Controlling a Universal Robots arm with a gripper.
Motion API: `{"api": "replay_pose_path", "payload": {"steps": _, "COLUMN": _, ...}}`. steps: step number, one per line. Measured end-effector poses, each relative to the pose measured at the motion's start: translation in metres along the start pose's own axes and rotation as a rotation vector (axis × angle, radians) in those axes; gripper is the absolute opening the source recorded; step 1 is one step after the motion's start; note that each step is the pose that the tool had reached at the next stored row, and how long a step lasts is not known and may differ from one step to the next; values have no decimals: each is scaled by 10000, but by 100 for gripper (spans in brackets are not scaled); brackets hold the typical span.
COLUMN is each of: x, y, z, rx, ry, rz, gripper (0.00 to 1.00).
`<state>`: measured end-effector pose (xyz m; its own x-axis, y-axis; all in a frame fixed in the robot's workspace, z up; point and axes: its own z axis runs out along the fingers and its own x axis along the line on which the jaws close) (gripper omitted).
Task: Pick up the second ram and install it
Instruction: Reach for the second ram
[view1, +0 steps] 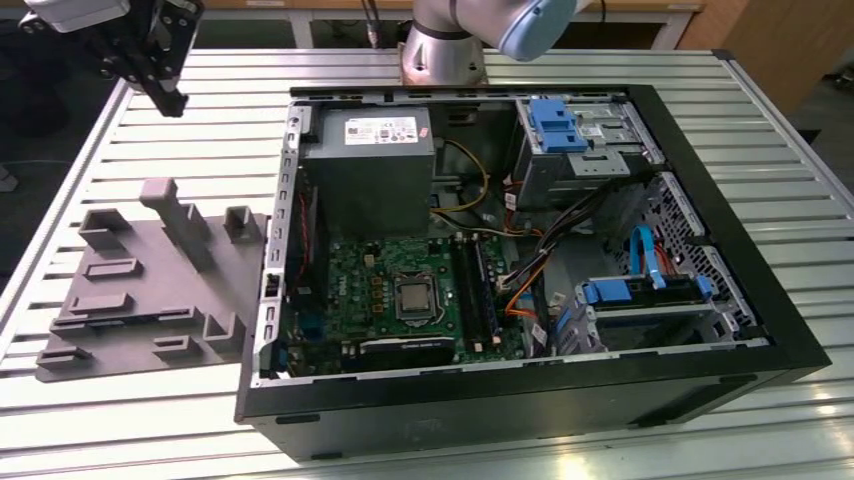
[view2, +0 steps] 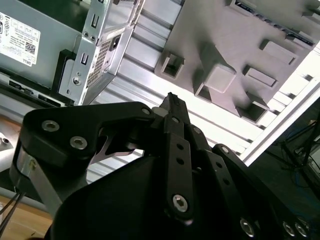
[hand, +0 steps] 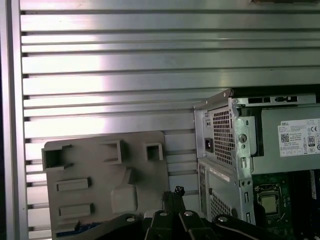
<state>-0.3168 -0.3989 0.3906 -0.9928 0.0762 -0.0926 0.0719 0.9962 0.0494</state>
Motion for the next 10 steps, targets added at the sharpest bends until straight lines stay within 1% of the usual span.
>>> {"api": "replay_pose_path", "payload": {"steps": 10, "x": 117, "y": -9, "z": 2, "rx": 0, "ry": 0, "rz": 0, "gripper": 11}}
